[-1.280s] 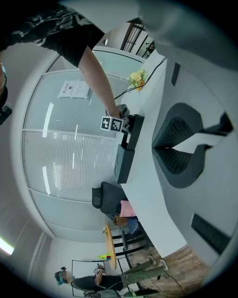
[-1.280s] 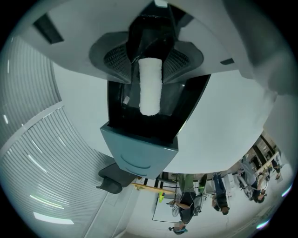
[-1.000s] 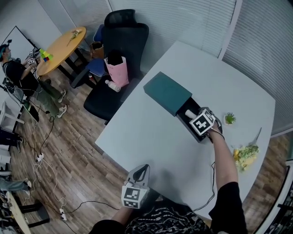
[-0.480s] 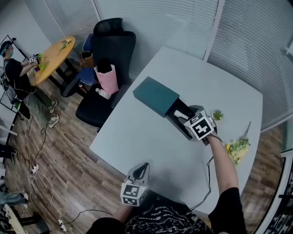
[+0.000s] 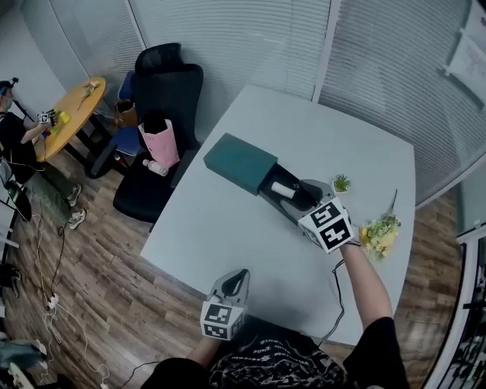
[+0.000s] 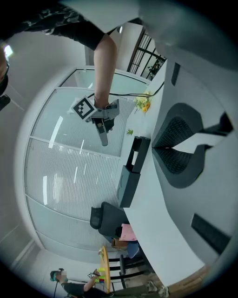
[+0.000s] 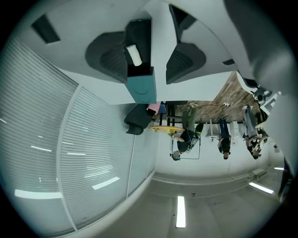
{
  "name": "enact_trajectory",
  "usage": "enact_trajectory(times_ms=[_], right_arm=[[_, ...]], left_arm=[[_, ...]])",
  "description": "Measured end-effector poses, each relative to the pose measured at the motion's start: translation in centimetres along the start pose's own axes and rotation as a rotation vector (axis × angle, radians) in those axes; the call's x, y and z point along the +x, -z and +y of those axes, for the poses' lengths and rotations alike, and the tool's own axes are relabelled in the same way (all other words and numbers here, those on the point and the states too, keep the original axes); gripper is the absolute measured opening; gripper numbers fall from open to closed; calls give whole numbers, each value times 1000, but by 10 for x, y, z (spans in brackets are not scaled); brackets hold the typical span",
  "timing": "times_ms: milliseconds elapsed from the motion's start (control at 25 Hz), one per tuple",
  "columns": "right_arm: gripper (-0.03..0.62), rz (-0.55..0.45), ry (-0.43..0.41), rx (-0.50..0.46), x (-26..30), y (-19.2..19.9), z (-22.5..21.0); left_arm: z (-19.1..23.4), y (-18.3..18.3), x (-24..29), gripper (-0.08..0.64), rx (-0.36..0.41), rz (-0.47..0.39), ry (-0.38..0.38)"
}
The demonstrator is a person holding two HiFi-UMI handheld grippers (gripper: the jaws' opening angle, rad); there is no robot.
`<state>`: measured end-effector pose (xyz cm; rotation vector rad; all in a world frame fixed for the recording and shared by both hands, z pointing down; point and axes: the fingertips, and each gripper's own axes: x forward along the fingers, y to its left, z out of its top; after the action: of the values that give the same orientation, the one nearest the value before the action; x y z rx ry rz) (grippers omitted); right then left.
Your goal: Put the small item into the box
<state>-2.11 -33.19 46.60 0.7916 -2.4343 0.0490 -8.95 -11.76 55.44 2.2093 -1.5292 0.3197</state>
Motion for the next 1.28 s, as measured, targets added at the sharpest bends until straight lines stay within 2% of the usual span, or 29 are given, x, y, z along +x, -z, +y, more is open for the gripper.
enact_trajectory(times_ms=[240, 640, 1120, 1280], right_arm=[[273, -75, 23, 42, -41, -6, 21], [273, -213, 133, 150, -93, 2, 49], [273, -231, 189, 188, -143, 43, 87], [273, -273, 221, 236, -155, 55, 100]], left_arm=[[-3, -12, -6, 20, 16, -48, 14], [1, -26, -24, 20, 13, -79, 9], [-1, -42, -24, 20, 19, -139, 41], [-2, -45, -24, 20, 19, -147, 37]])
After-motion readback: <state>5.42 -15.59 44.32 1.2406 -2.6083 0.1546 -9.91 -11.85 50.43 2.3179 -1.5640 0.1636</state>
